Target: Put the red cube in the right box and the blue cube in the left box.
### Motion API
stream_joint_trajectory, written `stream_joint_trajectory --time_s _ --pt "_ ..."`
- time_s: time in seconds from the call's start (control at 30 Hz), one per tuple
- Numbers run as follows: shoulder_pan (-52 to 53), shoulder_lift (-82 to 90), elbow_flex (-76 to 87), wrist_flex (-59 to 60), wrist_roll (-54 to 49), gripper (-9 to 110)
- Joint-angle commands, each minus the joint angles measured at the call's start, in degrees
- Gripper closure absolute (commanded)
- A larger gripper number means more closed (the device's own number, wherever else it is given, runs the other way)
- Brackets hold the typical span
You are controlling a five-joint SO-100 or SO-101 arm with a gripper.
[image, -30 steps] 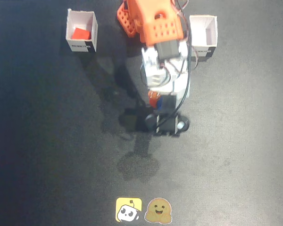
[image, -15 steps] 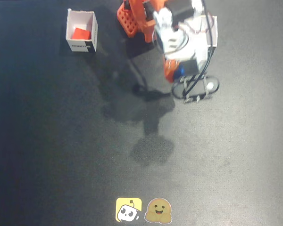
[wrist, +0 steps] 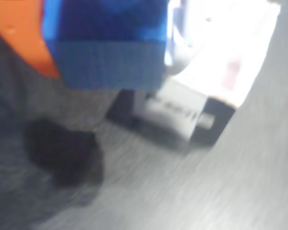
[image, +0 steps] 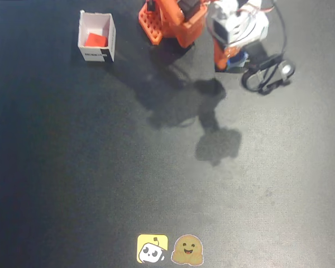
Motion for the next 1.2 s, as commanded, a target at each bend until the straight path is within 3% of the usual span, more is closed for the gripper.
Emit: stream_joint_trajectory --time_s 0.0,0.4,1.17 --pt "-4.22 2.72 -3.16 0.62 1.23 90" --pt "-16.88 2.46 -3.16 1.67 4.13 90" --pt "-20.04 3.34 -0.35 0.62 1.67 87"
